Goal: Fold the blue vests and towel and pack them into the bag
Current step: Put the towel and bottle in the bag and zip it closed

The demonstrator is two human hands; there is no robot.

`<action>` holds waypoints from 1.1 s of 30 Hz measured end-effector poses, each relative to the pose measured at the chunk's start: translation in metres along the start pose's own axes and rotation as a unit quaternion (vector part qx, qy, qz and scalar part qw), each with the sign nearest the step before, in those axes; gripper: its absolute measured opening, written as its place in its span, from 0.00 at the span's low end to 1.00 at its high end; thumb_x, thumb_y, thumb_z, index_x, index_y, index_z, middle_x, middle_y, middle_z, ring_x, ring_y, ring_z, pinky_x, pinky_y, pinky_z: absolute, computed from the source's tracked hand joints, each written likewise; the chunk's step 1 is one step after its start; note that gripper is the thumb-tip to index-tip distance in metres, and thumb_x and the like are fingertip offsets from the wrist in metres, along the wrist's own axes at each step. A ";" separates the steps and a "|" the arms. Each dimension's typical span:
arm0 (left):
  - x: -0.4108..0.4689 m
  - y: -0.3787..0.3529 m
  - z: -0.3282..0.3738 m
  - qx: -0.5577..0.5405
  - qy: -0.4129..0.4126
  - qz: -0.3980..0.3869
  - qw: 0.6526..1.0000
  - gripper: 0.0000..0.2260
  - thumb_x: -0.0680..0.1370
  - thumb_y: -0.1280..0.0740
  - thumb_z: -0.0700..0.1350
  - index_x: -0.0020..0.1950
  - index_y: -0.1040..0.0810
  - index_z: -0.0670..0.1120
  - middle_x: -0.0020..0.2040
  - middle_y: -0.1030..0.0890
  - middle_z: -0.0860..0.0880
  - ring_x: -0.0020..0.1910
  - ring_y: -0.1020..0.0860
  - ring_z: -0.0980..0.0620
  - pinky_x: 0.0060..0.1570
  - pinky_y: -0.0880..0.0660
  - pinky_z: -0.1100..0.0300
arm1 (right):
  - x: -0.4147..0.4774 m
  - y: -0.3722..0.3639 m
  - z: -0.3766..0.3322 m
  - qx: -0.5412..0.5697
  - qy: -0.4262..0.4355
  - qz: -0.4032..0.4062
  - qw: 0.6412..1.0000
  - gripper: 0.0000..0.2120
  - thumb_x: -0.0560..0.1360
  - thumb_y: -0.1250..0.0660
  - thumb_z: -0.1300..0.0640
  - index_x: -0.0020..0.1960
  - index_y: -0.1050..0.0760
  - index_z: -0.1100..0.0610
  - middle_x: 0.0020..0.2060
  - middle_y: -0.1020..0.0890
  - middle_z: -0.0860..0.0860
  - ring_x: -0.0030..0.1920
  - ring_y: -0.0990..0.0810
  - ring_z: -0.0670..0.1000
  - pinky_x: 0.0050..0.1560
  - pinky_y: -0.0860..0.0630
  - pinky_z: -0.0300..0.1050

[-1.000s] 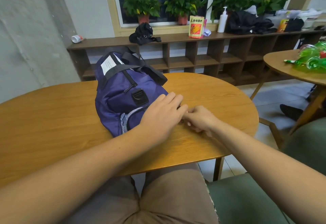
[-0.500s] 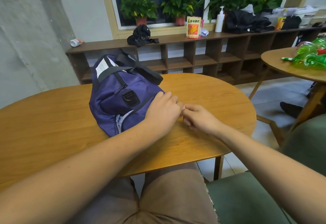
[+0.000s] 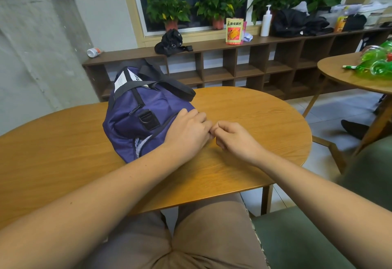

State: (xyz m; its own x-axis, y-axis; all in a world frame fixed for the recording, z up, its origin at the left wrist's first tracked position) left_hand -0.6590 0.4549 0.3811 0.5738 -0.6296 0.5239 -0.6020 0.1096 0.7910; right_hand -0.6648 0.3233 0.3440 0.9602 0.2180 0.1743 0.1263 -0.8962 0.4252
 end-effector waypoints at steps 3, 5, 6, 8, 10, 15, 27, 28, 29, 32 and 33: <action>-0.004 0.006 -0.009 -0.048 0.056 -0.030 0.997 0.11 0.83 0.36 0.54 0.51 0.15 0.52 0.45 0.17 0.52 0.47 0.22 0.48 0.47 0.33 0.52 | 0.003 0.005 0.005 0.006 0.008 0.027 1.000 0.08 0.84 0.38 0.56 0.51 0.21 0.56 0.32 0.21 0.50 0.33 0.24 0.48 0.40 0.26 0.45; -0.006 0.012 -0.016 -0.075 0.090 -0.044 0.992 0.08 0.83 0.33 0.54 0.52 0.16 0.53 0.47 0.15 0.53 0.48 0.20 0.49 0.50 0.29 0.52 | 0.005 0.005 0.009 -0.077 0.026 0.041 0.996 0.04 0.82 0.31 0.53 0.56 0.22 0.50 0.37 0.18 0.49 0.36 0.21 0.46 0.41 0.22 0.45; -0.007 0.014 -0.020 -0.092 0.109 -0.048 0.989 0.07 0.82 0.32 0.54 0.51 0.17 0.53 0.45 0.15 0.53 0.47 0.20 0.50 0.50 0.28 0.53 | 0.005 0.001 0.011 -0.131 0.044 0.042 0.990 0.09 0.80 0.27 0.50 0.58 0.22 0.48 0.38 0.18 0.49 0.38 0.20 0.46 0.42 0.22 0.44; -0.010 0.018 -0.027 -0.134 0.150 -0.059 0.978 0.06 0.79 0.28 0.53 0.47 0.20 0.53 0.40 0.17 0.54 0.43 0.19 0.51 0.46 0.24 0.53 | 0.007 -0.008 0.012 -0.199 0.081 0.048 0.976 0.14 0.76 0.24 0.44 0.57 0.22 0.48 0.39 0.20 0.46 0.40 0.21 0.46 0.41 0.23 0.46; -0.011 0.021 -0.033 -0.160 0.173 -0.071 0.969 0.07 0.78 0.26 0.52 0.44 0.21 0.52 0.34 0.20 0.56 0.40 0.20 0.54 0.42 0.22 0.53 | 0.008 -0.015 0.009 -0.239 0.123 0.070 0.961 0.14 0.76 0.25 0.40 0.54 0.22 0.48 0.39 0.23 0.44 0.40 0.24 0.44 0.40 0.24 0.46; -0.012 0.033 -0.039 -0.186 0.196 -0.092 0.958 0.09 0.79 0.26 0.53 0.41 0.19 0.52 0.29 0.25 0.60 0.40 0.20 0.56 0.45 0.22 0.54 | 0.009 -0.032 -0.002 -0.293 0.181 0.121 0.931 0.12 0.77 0.28 0.42 0.47 0.28 0.47 0.39 0.26 0.42 0.39 0.23 0.49 0.37 0.27 0.50; -0.045 0.072 -0.073 -0.174 0.257 -0.052 0.949 0.10 0.79 0.26 0.55 0.41 0.20 0.53 0.37 0.17 0.56 0.43 0.19 0.53 0.50 0.22 0.48 | 0.006 -0.061 -0.014 -0.310 0.212 0.082 0.923 0.09 0.78 0.36 0.45 0.46 0.29 0.50 0.37 0.24 0.46 0.37 0.23 0.55 0.36 0.27 0.51; -0.049 0.076 -0.075 -0.159 0.256 -0.048 0.952 0.10 0.79 0.27 0.56 0.42 0.20 0.53 0.37 0.17 0.56 0.43 0.19 0.52 0.50 0.22 0.48 | 0.006 -0.062 -0.015 -0.319 0.216 0.073 0.920 0.09 0.78 0.36 0.44 0.46 0.29 0.50 0.38 0.24 0.46 0.37 0.23 0.56 0.36 0.27 0.51; -0.054 0.081 -0.077 -0.140 0.256 -0.038 0.956 0.10 0.79 0.27 0.57 0.43 0.20 0.53 0.37 0.17 0.56 0.43 0.19 0.50 0.49 0.22 0.48 | 0.006 -0.063 -0.016 -0.330 0.221 0.067 0.915 0.09 0.78 0.36 0.44 0.46 0.29 0.50 0.38 0.23 0.47 0.37 0.23 0.57 0.36 0.28 0.51; -0.068 0.095 -0.085 -0.115 0.266 -0.002 0.957 0.10 0.79 0.27 0.58 0.45 0.19 0.53 0.38 0.17 0.55 0.44 0.18 0.48 0.45 0.22 0.48 | 0.007 -0.065 -0.019 -0.343 0.224 0.056 0.910 0.09 0.78 0.34 0.46 0.46 0.30 0.51 0.37 0.22 0.47 0.37 0.23 0.58 0.35 0.31 0.50; -0.073 0.099 -0.088 -0.117 0.270 0.005 0.956 0.09 0.79 0.27 0.57 0.45 0.19 0.53 0.38 0.17 0.55 0.45 0.18 0.48 0.45 0.22 0.48 | 0.007 -0.066 -0.020 -0.347 0.223 0.048 0.910 0.09 0.78 0.33 0.46 0.46 0.30 0.50 0.37 0.22 0.47 0.37 0.22 0.57 0.35 0.33 0.50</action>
State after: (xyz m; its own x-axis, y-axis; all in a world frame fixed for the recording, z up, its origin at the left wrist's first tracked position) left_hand -0.7120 0.5793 0.4491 0.8093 -0.1446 0.5694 -0.5055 0.3223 0.8004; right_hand -0.6711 0.3919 0.3347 0.7427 0.4244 0.5180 -0.2895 -0.4940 0.8198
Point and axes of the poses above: each hand's wrist, its own x-axis towards the middle knuckle, its own y-axis out of the back of the hand, z = x × y, the point moved 6 cm from there along x, towards the middle knuckle
